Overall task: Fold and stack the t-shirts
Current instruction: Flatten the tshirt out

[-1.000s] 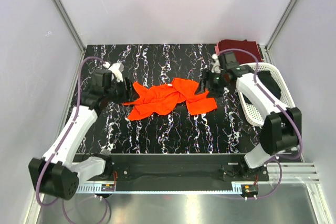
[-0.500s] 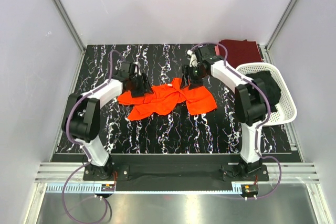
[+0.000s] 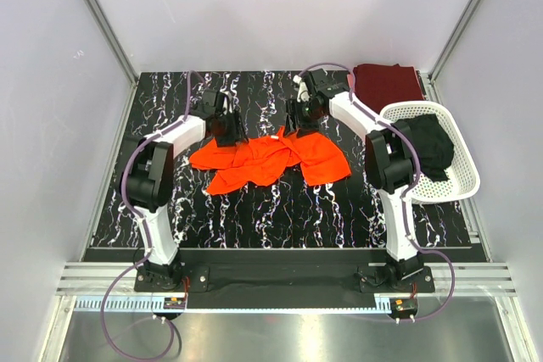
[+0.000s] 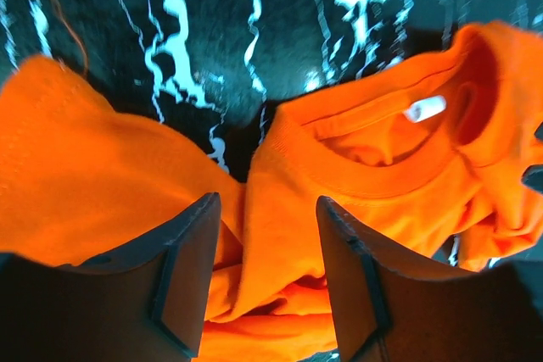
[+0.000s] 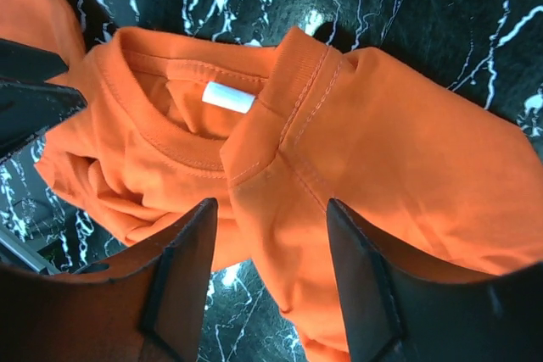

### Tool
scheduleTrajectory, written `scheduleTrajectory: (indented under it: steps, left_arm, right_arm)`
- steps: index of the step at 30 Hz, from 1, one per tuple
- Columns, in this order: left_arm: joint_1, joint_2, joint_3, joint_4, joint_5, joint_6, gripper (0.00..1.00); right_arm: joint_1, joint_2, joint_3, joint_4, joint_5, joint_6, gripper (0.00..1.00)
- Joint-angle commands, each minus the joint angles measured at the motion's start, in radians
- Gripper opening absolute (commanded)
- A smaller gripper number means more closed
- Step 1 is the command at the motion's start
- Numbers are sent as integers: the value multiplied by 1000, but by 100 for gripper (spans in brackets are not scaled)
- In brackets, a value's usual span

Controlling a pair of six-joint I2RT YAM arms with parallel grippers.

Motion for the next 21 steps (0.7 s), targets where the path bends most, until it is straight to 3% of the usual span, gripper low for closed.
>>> scheduleTrajectory:
  steps: [1, 4, 8, 11, 13, 14, 15, 16, 17, 20, 21]
  left_arm:
    - [5, 24, 41, -11, 45, 16, 53]
    - [5, 15, 6, 41, 101, 5, 53]
    - [5, 23, -5, 84, 157, -13, 50]
    - [5, 39, 12, 81, 178, -23, 41]
    - [5, 50, 19, 78, 180, -24, 28]
    - [5, 53, 32, 77, 177, -21, 23]
    - [5, 56, 39, 70, 174, -20, 7]
    - [6, 56, 50, 51, 169, -18, 0]
    - [8, 53, 62, 43, 157, -16, 0]
    - [11, -20, 72, 0, 74, 0, 0]
    - [22, -46, 82, -17, 48, 7, 0]
  right_arm:
    - [26, 19, 41, -6, 11, 7, 62]
    - [41, 24, 34, -9, 33, -5, 69]
    - [43, 50, 38, -26, 65, 13, 69]
    - [43, 65, 57, -35, 76, 22, 62]
    - [44, 67, 61, -26, 86, 36, 58]
    - [43, 65, 63, -23, 88, 39, 48]
    - [44, 68, 76, -25, 89, 45, 39]
    - [43, 68, 87, -37, 92, 47, 30]
    - [44, 73, 109, -43, 91, 50, 17]
    - [44, 70, 149, -83, 89, 59, 0]
    - [44, 62, 170, -92, 80, 68, 0]
